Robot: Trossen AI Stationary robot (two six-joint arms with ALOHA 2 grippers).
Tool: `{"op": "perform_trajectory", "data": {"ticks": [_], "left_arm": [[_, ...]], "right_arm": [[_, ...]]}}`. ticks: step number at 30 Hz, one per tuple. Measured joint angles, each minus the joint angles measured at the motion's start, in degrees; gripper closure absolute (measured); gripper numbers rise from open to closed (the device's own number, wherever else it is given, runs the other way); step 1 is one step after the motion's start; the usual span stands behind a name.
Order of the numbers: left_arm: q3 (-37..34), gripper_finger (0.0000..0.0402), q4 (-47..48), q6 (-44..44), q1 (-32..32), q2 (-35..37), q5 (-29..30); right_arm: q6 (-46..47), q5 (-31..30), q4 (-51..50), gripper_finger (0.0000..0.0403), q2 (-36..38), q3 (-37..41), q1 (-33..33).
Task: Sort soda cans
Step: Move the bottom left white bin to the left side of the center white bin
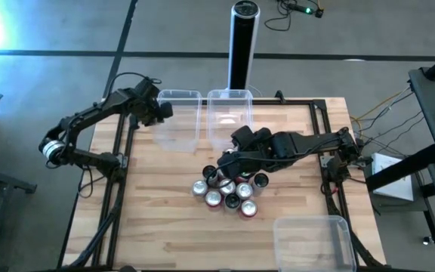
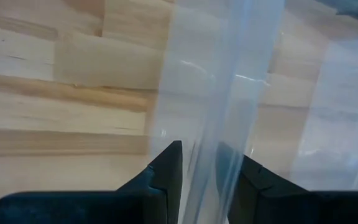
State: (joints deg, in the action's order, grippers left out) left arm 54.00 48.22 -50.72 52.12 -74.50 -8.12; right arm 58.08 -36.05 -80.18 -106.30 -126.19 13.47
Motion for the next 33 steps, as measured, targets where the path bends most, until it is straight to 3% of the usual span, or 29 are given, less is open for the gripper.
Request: {"op": "perform_trajectory", "data": {"ticks": [10, 16, 24, 33], "left_arm": [[0.3, 0.0324, 1.5, -0.9, 0.0, 0.0, 0.0], [0.8, 0.0304, 2.3, -0.9, 0.0, 0.0, 0.0], [6.1, 0.0239, 4.3, 4.4, 0.0, 0.0, 0.0], [18.4, 0.0159, 15.6, 18.2, 0.1, 0.0, 3.2]], "right_arm": [[0.5, -0.1, 0.0, 0.0044, 0.0, 0.0, 0.0], [0.9, -0.1, 0.0, 0.0044, 0.0, 0.1, 0.0], [1.4, 1.5, -0.9, 0.0044, 0.0, 0.1, 0.0], [5.0, 1.4, -5.4, 0.0044, 0.0, 0.3, 1.0]]}}
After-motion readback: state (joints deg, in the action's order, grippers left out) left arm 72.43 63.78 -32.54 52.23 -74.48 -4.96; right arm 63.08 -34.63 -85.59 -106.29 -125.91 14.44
